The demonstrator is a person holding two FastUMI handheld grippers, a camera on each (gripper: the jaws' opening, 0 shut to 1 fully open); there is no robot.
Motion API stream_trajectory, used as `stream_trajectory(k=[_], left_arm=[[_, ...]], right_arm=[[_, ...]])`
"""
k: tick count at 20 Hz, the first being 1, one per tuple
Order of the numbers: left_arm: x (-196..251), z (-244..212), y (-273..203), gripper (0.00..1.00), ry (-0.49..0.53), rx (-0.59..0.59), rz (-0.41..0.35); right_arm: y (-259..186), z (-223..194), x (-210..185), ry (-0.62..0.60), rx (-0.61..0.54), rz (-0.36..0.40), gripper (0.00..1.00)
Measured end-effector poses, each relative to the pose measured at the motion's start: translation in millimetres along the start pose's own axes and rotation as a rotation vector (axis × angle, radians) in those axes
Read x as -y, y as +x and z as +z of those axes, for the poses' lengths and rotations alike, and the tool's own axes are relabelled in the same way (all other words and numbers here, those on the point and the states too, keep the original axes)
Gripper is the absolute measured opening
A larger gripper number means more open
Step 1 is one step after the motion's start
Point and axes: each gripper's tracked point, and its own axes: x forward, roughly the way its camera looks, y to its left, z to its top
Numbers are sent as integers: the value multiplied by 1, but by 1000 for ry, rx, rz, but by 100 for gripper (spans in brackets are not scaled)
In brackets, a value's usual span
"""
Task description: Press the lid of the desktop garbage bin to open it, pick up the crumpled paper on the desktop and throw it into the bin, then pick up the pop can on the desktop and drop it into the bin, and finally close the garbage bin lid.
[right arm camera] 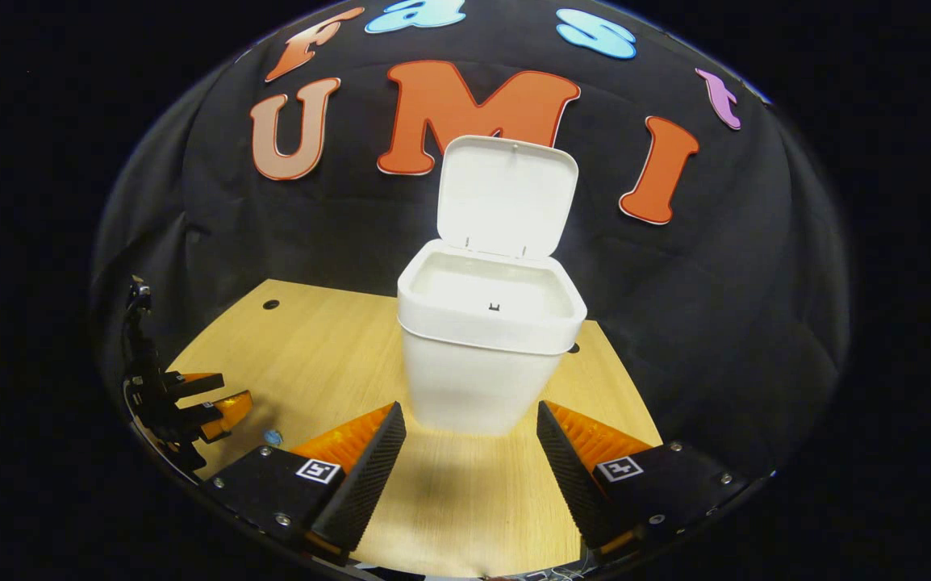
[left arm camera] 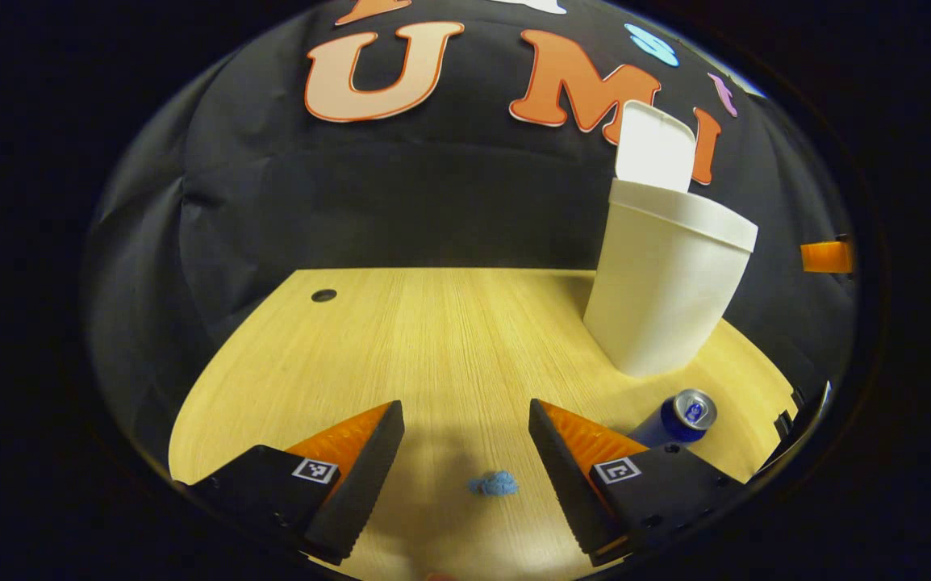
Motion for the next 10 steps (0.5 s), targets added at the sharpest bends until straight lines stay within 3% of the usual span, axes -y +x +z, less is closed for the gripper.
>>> stream_trajectory(k=[10], left_arm=[[5,-65,21,99,89,-143,-26]], right_arm=[[6,-28,6,50,-110,-10,100]])
